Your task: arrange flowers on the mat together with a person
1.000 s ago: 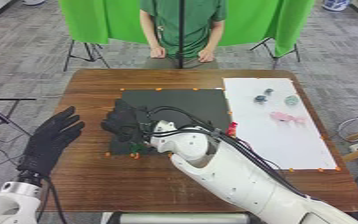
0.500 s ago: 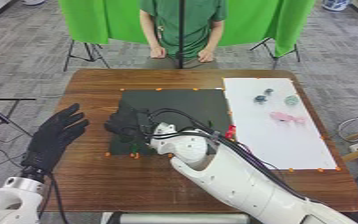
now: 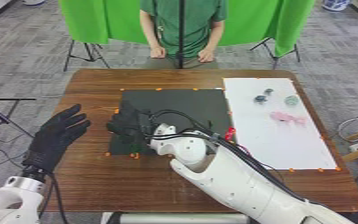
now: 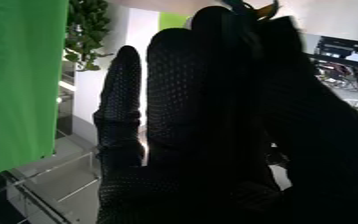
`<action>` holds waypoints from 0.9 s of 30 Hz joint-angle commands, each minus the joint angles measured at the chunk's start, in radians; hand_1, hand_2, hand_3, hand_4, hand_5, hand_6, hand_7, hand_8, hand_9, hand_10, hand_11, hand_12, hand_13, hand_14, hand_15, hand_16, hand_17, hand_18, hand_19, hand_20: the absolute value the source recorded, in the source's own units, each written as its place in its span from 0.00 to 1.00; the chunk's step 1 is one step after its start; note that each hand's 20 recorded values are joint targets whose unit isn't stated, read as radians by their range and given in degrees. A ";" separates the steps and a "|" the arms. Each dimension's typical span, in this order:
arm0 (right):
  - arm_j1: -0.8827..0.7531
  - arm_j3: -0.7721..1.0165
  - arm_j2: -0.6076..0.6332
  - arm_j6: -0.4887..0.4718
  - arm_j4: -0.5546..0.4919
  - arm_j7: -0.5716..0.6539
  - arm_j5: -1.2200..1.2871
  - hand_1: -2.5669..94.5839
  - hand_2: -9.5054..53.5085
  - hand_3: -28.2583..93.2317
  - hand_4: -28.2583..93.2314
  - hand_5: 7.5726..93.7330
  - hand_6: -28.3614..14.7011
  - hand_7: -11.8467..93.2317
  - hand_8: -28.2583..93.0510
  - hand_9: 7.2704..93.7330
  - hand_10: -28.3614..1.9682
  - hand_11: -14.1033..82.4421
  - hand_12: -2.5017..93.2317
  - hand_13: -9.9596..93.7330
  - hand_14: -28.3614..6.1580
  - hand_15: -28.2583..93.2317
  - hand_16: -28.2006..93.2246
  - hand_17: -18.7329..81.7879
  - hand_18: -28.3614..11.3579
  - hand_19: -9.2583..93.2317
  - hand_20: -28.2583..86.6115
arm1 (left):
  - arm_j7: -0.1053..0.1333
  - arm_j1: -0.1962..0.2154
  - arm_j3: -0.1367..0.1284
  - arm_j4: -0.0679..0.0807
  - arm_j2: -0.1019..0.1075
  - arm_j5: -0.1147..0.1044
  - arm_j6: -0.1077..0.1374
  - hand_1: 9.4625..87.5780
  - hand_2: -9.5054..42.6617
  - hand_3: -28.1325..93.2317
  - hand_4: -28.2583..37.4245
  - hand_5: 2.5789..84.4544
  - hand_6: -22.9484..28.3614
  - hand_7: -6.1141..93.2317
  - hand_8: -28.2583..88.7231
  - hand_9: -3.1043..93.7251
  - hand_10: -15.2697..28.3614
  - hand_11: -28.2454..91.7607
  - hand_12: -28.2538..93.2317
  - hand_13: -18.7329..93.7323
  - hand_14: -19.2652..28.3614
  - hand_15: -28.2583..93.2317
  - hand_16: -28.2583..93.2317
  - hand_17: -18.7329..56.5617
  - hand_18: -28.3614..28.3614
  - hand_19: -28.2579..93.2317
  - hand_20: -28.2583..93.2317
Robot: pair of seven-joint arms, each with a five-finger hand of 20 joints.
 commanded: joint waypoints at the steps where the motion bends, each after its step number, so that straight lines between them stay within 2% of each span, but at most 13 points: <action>1: -0.003 0.010 -0.007 -0.040 -0.018 0.026 0.003 0.51 0.00 0.77 0.00 0.61 0.71 0.58 0.20 0.78 0.73 0.41 0.45 0.79 0.73 0.74 0.44 0.45 0.30 0.77 0.55 | -0.013 0.001 0.006 0.012 -0.010 0.005 -0.013 0.18 0.09 0.85 0.00 0.38 0.48 0.31 0.10 0.34 0.66 0.46 0.30 0.38 0.76 0.49 0.18 0.12 0.90 0.60 0.27; 18: 0.014 -0.005 0.003 -0.017 -0.040 0.112 0.024 0.47 0.00 0.81 0.00 0.57 0.69 0.53 0.20 0.67 0.69 0.49 0.37 0.74 0.69 0.76 0.42 0.42 0.28 0.75 0.56 | -0.007 0.010 0.005 0.010 -0.014 0.002 -0.009 0.19 0.08 0.86 0.00 0.38 0.49 0.34 0.09 0.33 0.67 0.47 0.29 0.37 0.76 0.50 0.18 0.11 0.90 0.61 0.26; 21: 0.017 0.002 0.000 -0.021 -0.047 0.121 0.025 0.46 0.00 0.83 0.00 0.56 0.69 0.50 0.17 0.64 0.66 0.51 0.31 0.73 0.68 0.76 0.41 0.42 0.28 0.75 0.56 | -0.007 0.009 0.006 0.010 -0.014 0.002 -0.007 0.19 0.08 0.86 0.00 0.38 0.49 0.34 0.09 0.33 0.68 0.47 0.29 0.37 0.76 0.50 0.18 0.11 0.90 0.60 0.27; 27: 0.024 0.014 0.016 -0.034 -0.092 0.149 0.082 0.44 0.00 0.85 0.00 0.55 0.69 0.48 0.14 0.62 0.64 0.49 0.28 0.72 0.66 0.77 0.41 0.41 0.28 0.75 0.56 | 0.002 0.024 -0.001 0.005 -0.027 0.002 -0.004 0.20 0.08 0.86 0.00 0.37 0.50 0.34 0.09 0.32 0.67 0.47 0.30 0.37 0.75 0.49 0.19 0.11 0.89 0.60 0.27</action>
